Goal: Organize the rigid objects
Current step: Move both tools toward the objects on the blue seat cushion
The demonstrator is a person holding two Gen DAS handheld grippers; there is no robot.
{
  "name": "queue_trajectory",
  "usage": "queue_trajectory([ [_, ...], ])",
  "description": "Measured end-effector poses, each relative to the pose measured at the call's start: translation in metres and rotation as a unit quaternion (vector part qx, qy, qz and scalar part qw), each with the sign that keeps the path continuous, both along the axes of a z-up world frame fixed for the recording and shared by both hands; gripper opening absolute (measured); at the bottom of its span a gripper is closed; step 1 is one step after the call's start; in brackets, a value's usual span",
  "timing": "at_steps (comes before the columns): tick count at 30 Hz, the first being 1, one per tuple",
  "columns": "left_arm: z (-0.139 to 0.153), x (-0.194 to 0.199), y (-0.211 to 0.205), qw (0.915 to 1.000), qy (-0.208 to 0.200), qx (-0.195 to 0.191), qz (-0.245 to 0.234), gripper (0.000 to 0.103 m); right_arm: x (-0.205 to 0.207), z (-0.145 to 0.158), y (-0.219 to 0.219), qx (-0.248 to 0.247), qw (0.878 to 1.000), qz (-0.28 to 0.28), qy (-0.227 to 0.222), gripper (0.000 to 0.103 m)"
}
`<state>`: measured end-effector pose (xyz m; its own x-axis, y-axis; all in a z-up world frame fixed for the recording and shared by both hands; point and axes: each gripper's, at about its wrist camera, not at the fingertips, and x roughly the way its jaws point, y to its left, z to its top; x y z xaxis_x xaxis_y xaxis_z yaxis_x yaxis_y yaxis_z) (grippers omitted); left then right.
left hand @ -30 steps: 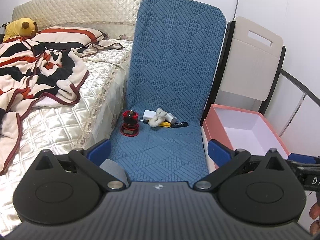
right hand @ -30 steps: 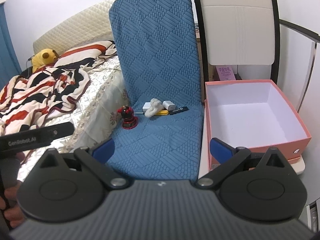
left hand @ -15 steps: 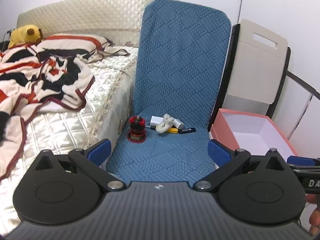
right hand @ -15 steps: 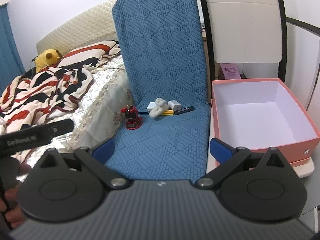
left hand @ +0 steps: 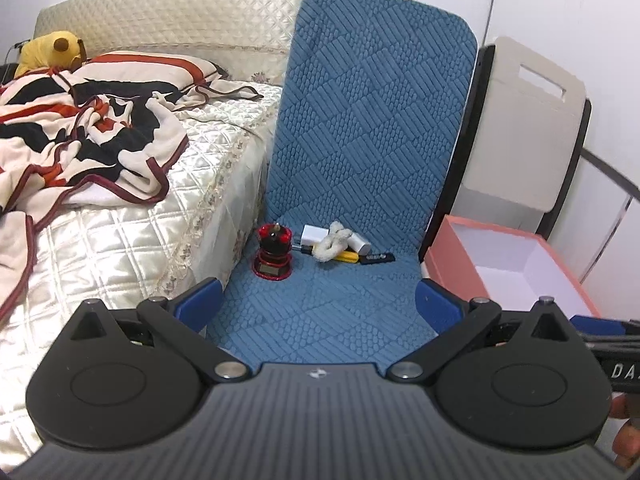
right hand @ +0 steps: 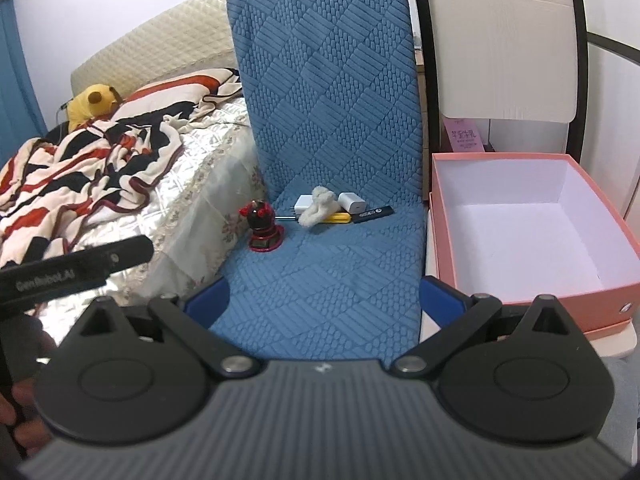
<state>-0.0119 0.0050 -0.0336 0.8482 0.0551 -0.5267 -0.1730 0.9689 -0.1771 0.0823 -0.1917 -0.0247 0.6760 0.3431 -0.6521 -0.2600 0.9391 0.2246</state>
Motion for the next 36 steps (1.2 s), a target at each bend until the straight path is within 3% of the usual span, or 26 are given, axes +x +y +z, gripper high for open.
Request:
queue_trajectory([
  [20, -0.03, 0.012, -0.004, 0.9998, 0.02, 0.003, 0.002, 0.103, 0.011, -0.018, -0.008, -0.003, 1.0, 0.003, 0.007, 0.103],
  [36, -0.055, 0.063, 0.012, 0.9991, 0.041, -0.006, -0.004, 0.103, 0.051, -0.038, -0.007, 0.003, 1.0, 0.005, 0.01, 0.103],
])
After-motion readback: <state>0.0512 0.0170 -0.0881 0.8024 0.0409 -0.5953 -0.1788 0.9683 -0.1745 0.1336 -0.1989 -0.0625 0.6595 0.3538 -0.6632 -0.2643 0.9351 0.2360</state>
